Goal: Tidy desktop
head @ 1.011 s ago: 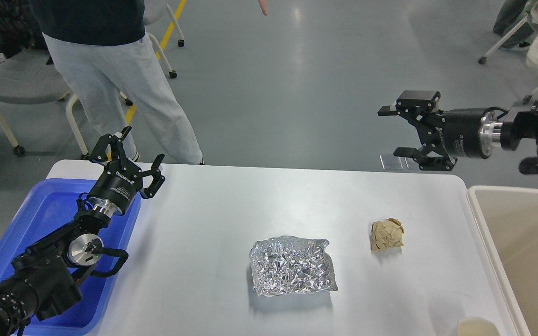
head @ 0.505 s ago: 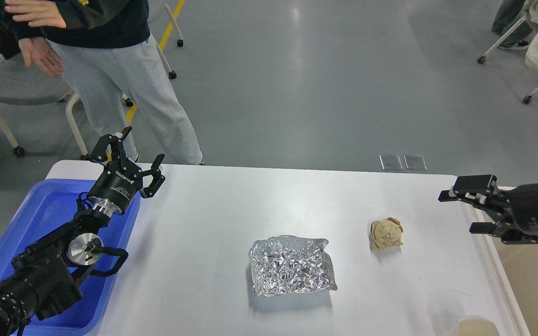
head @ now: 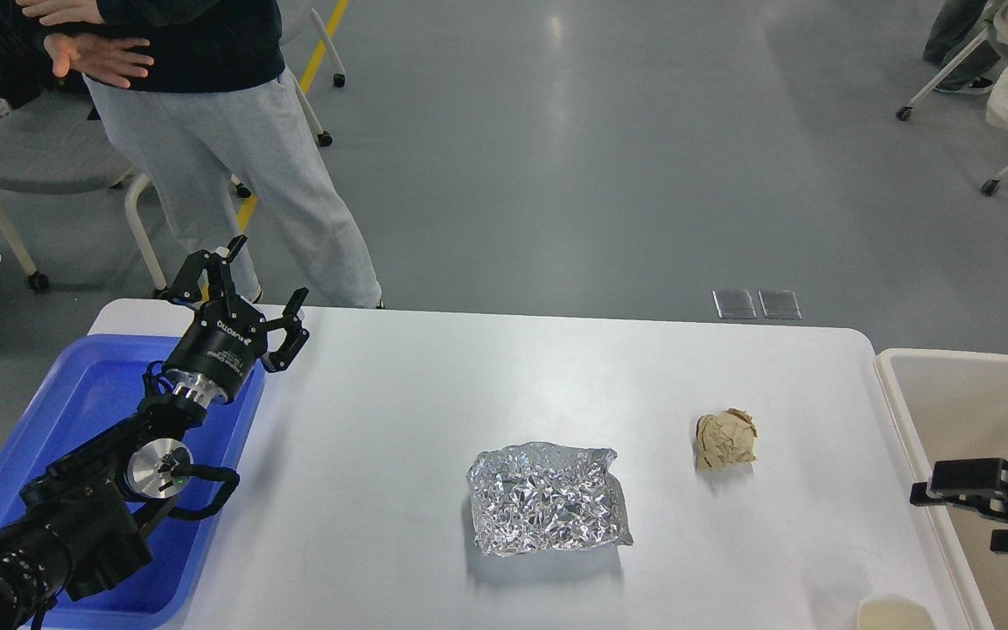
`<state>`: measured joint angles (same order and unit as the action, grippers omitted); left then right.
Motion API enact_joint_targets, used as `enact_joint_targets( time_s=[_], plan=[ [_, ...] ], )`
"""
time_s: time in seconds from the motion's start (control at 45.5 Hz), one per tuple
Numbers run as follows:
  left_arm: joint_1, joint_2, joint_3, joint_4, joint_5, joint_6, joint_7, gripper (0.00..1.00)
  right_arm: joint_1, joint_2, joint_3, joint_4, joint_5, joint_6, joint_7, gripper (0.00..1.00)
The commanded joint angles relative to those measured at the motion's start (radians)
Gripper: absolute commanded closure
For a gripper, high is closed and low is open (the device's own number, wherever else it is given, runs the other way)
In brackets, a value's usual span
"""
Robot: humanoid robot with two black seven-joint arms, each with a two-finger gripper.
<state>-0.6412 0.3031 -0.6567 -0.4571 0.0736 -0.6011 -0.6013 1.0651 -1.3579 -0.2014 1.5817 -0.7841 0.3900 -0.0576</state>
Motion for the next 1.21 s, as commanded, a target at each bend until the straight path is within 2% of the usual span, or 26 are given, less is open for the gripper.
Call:
enact_joint_targets(
  time_s=[0.0,0.44,0.747,1.187],
  plan=[
    [0.0,0.001,-0.001,0.0,0.0,0.0,0.0,0.0,-0.059,-0.069,-0.013,0.047,-0.092,-0.01,0.007,0.01],
    [0.0,0.001,0.0,0.0,0.0,0.0,0.0,0.0,-0.192,-0.055,-0.021,0.05,-0.121,-0.094,0.028,0.01],
    [0.0,0.001,-0.001,0.0,0.0,0.0,0.0,0.0,-0.274,0.037,-0.021,0.044,-0.121,-0.164,0.047,0.01],
    [0.0,-0.001,0.0,0.0,0.0,0.0,0.0,0.0,-0.29,0.098,-0.019,0.028,-0.121,-0.174,0.048,0.01]
  ],
)
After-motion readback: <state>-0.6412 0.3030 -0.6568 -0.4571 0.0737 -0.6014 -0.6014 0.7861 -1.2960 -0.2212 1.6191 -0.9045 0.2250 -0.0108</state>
